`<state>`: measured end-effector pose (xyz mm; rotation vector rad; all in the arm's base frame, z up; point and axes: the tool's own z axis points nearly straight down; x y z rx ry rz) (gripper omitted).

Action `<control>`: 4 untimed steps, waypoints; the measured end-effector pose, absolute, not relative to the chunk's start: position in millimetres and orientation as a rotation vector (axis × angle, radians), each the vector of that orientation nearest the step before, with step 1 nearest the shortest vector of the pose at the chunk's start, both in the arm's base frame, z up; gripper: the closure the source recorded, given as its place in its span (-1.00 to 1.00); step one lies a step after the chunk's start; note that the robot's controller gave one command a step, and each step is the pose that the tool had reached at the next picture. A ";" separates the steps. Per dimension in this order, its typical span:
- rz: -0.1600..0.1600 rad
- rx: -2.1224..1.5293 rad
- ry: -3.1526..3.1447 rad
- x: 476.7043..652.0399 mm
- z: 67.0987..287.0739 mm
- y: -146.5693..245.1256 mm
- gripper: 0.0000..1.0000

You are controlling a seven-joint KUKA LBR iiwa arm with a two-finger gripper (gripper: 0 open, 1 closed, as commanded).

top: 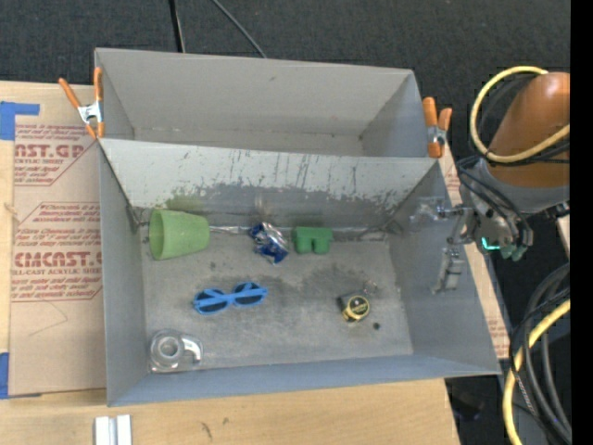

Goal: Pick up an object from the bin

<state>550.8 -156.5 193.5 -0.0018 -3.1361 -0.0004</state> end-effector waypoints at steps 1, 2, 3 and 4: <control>-0.006 0.417 -3.110 522.3 133.9 -90.3 -1.00; -0.005 0.782 -3.039 520.7 67.4 -72.6 -1.00; -0.001 0.782 -3.042 521.8 69.7 -73.3 1.00; 0.007 0.964 -3.000 532.3 212.0 -98.7 1.00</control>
Offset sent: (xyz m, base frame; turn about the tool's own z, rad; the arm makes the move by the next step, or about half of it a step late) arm -0.0276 0.0631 -0.0572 -0.2647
